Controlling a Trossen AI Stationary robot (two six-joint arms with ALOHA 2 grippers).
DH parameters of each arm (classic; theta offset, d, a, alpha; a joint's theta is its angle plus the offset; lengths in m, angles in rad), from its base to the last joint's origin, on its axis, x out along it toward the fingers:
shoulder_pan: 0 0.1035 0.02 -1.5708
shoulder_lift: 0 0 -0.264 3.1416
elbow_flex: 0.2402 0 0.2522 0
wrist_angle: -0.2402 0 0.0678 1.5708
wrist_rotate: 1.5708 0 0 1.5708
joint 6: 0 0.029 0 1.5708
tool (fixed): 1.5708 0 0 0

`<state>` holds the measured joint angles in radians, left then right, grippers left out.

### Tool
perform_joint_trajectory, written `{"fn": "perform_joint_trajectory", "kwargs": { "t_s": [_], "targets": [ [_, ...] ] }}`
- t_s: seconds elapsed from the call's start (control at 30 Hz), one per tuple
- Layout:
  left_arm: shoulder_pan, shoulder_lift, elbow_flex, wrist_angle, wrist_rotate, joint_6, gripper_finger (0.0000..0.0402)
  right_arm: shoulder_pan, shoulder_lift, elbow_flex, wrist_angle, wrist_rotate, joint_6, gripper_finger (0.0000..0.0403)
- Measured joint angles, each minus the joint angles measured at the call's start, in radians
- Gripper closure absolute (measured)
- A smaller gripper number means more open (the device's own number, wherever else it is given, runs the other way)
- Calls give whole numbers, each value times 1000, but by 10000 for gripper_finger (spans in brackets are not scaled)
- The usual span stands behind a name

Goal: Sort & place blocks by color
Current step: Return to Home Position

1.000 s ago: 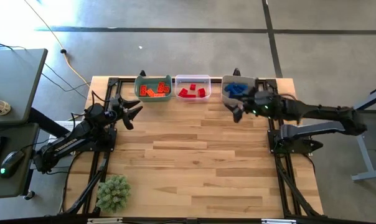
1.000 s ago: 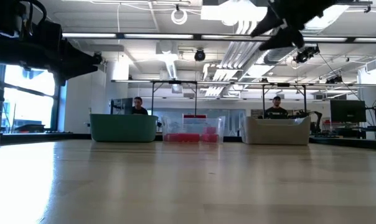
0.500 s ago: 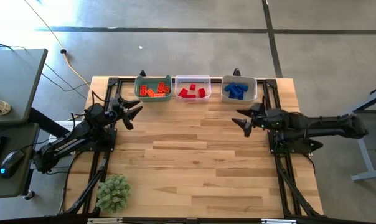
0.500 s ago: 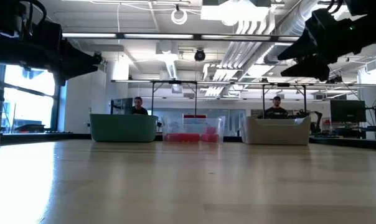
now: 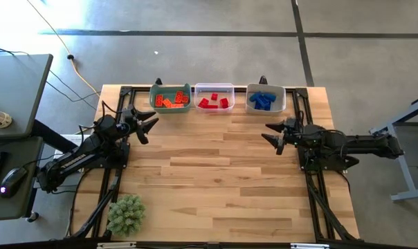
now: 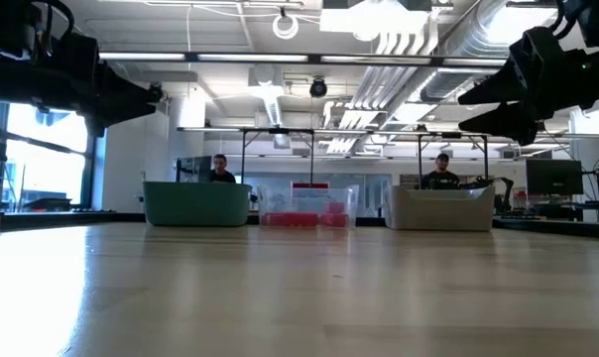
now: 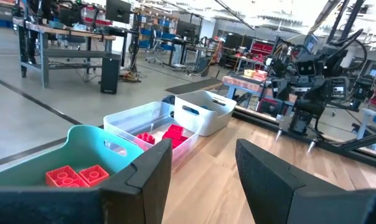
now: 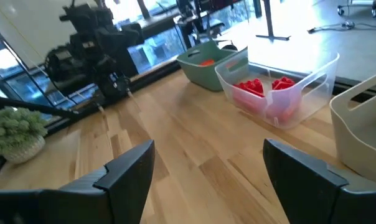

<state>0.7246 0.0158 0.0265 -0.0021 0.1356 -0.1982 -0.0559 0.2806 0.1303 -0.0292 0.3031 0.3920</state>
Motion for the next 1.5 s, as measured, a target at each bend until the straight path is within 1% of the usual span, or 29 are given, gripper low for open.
{"fn": "perform_joint_trajectory", "kwargs": {
  "t_s": [0.13,0.33,0.4,0.53,0.6,0.83,1.5],
  "targets": [
    [0,0,0,0,0,0,234,0,-37,-37,21,0,16,117],
    [0,0,0,0,0,0,234,0,-86,-120,90,16,105,117],
    [0,0,0,0,0,0,234,0,-84,-120,99,37,101,117],
    [0,0,0,0,1,0,234,0,-84,-120,100,113,105,117],
    [0,0,0,0,1,0,234,-3,-79,-120,100,123,97,117],
    [0,0,0,0,0,0,234,-3,-79,-121,100,105,45,117],
    [0,0,0,0,0,0,234,-3,-79,-121,100,99,45,117]
  ]
}}
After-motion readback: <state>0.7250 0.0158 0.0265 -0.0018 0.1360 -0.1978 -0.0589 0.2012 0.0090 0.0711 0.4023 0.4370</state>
